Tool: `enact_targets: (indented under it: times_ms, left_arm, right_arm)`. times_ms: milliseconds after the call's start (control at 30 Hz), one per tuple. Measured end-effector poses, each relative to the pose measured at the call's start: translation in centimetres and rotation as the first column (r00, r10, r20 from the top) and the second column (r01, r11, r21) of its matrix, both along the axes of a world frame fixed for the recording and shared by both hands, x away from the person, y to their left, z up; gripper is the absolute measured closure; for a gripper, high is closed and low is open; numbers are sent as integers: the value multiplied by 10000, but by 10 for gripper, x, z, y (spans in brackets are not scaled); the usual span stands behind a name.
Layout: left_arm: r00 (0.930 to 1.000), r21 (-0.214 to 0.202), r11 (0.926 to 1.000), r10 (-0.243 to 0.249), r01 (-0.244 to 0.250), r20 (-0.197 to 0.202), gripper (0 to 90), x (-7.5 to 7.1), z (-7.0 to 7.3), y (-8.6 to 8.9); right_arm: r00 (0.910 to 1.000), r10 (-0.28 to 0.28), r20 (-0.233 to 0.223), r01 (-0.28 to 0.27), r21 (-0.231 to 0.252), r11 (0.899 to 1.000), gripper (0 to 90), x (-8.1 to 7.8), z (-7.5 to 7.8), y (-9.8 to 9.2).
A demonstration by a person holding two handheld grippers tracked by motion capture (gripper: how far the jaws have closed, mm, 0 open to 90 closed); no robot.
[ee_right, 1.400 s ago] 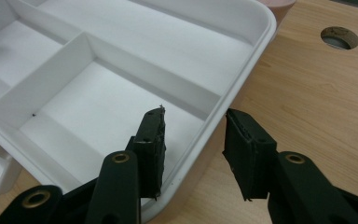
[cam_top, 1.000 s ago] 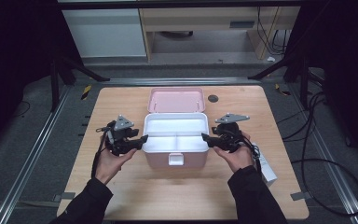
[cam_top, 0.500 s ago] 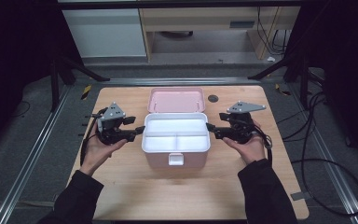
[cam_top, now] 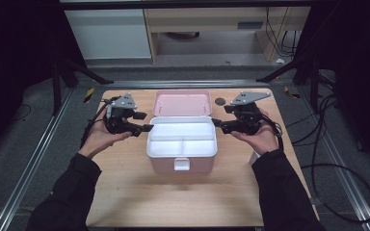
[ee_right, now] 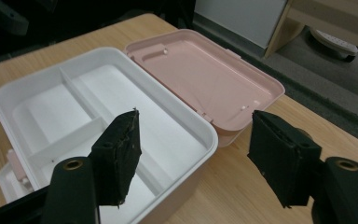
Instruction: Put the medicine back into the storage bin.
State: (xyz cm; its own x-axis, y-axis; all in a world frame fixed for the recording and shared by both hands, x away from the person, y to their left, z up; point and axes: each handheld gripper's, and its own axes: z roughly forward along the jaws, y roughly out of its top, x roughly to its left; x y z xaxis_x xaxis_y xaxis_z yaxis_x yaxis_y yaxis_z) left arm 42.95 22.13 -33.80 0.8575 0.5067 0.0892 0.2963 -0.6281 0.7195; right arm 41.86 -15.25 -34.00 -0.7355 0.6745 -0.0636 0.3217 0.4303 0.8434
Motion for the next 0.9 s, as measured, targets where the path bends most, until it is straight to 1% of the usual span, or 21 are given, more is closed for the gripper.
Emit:
enact_targets:
  times_ms: [33,67,100,167,233,300,367,400,433,467,500,533,567,600,633,700,733,767,800,867,900]
  left_arm:
    - [9998,233,9996,-170,172,-100,469,2,-1,-2]
    - [9992,359,9988,-330,338,-215,476,4,-2,-3]
    - [9981,474,9975,-507,524,-359,490,5,-3,-4]
    - [9955,614,9946,-804,834,-507,499,7,-6,-7]
    - [9911,826,9897,-1111,1170,-728,507,9,-8,-10]
    - [9860,932,9847,-1383,1470,-936,527,10,-10,-13]
    - [9814,1093,9794,-1577,1696,-1092,545,12,-12,-15]
    - [9770,1152,9756,-1725,1870,-1253,560,13,-14,-16]
    - [9752,1305,9722,-1772,1944,-1328,570,14,-15,-18]
    - [9740,1530,9674,-1819,2019,-1351,575,15,-16,-19]
    - [9723,1641,9647,-1827,2059,-1459,593,16,-17,-20]
    - [9702,1596,9653,-1813,2068,-1606,605,18,-19,-22]
    - [9691,1641,9640,-1818,2091,-1665,620,19,-20,-23]
    - [9673,1720,9613,-1855,2151,-1730,629,19,-21,-24]
    - [9659,1820,9582,-1892,2210,-1768,637,20,-21,-25]
    - [9635,1866,9551,-1968,2303,-1816,653,22,-22,-27]
    - [9614,1875,9535,-2007,2358,-1882,660,23,-23,-27]
    - [9607,1932,9517,-2022,2385,-1901,669,24,-24,-28]
    - [9590,2043,9481,-2040,2436,-1967,674,25,-25,-28]
    - [9568,2276,9410,-2046,2503,-2063,686,27,-30,-28]
    - [9536,2209,9401,-2135,2597,-2122,694,28,-31,-28]
  right_arm:
    - [9999,132,4,-132,-189,9997,369,2,0,1]
    - [9993,365,45,-363,-345,9987,375,5,-1,2]
    - [9987,514,-33,-515,-430,9977,379,8,-2,3]
    - [9963,831,-195,-843,-660,9943,390,13,-3,5]
    - [9936,1101,-252,-1118,-827,9903,414,17,-2,6]
    - [9883,1473,-388,-1503,-893,9846,431,20,0,9]
    - [9818,1816,-548,-1873,-1263,9742,441,23,1,12]
    - [9793,1940,-572,-2003,-1414,9695,447,24,1,13]
    - [9735,2194,-652,-2271,-1555,9614,449,25,2,15]
    - [9709,2283,-724,-2373,-1604,9581,447,26,2,16]
    - [9673,2382,-866,-2494,-1589,9553,437,27,1,18]
    - [9642,2433,-1058,-2570,-1453,9554,412,29,1,20]
    - [9571,2636,-1200,-2788,-1353,9508,387,30,0,21]
    - [9468,2916,-1362,-3099,-1417,9401,377,31,0,23]
    - [9397,3064,-1521,-3287,-1537,9319,379,32,-2,25]
    - [9360,3160,-1549,-3417,-1854,9213,442,32,-5,29]
    - [9323,3274,-1535,-3542,-2064,9121,470,32,-7,31]
    - [9316,3276,-1575,-3563,-2174,9087,489,33,-8,32]
    - [9307,3282,-1614,-3584,-2246,9061,510,34,-9,33]
    - [9295,3326,-1596,-3644,-2573,8950,548,35,-12,35]
    - [9264,3371,-1676,-3715,-2620,8907,573,36,-14,37]
